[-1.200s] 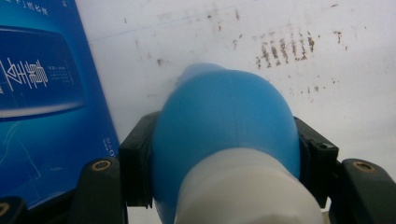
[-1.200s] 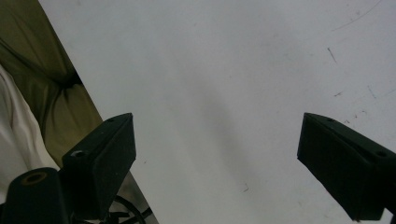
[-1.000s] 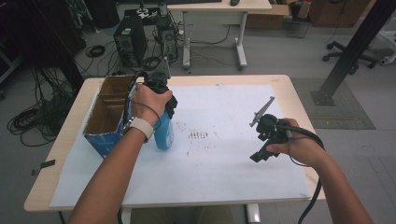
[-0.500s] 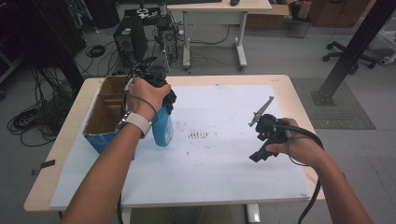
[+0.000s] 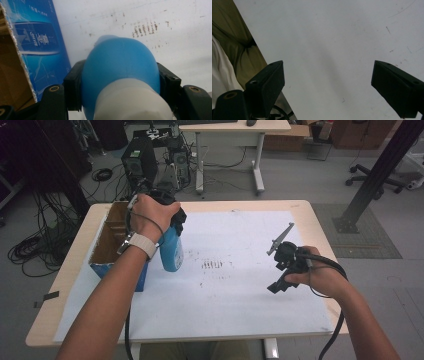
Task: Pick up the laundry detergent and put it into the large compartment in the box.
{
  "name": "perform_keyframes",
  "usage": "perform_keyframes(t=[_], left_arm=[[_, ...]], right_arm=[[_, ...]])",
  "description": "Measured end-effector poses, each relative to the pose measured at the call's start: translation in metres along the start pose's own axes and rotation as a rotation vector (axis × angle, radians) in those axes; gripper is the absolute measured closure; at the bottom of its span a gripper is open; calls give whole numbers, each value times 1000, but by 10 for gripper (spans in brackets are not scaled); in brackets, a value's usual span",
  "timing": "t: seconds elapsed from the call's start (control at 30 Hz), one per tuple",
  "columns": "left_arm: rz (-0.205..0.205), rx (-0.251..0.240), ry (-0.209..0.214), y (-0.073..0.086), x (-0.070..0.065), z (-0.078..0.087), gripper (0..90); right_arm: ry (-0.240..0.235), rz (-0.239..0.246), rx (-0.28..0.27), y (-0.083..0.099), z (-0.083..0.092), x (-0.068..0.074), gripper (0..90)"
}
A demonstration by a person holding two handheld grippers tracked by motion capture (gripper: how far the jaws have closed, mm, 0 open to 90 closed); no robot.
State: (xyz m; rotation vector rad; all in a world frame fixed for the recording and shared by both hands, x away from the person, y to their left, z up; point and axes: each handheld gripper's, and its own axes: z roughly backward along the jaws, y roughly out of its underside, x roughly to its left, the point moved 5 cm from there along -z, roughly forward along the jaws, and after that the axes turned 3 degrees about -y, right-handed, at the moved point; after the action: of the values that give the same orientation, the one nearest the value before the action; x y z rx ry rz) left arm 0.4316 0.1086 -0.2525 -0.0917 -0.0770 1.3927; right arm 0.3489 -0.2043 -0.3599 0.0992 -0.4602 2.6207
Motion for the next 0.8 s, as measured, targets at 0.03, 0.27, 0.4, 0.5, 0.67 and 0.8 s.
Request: perform_keyframes(t=[0.03,0.27,0.4,0.5,0.67,0.8], left_arm=[[-3,0,-2,0,0,2,374],[1,-8,1,-1,1,14,373],[-7,-7,1,-1,2,20,374],[-12,-13,-3,-1,3,25,374],[-14,-17,-10,-2,4,34,373],[-10,-23,-9,-2,4,39,374]], right_arm=[[0,1,0,0,0,0,117],[1,-1,-2,0,1,0,117],[1,-2,-1,0,1,0,117],[0,-6,1,1,1,1,117],[0,-5,1,2,1,1,117],[3,-4,-2,2,1,0,117]])
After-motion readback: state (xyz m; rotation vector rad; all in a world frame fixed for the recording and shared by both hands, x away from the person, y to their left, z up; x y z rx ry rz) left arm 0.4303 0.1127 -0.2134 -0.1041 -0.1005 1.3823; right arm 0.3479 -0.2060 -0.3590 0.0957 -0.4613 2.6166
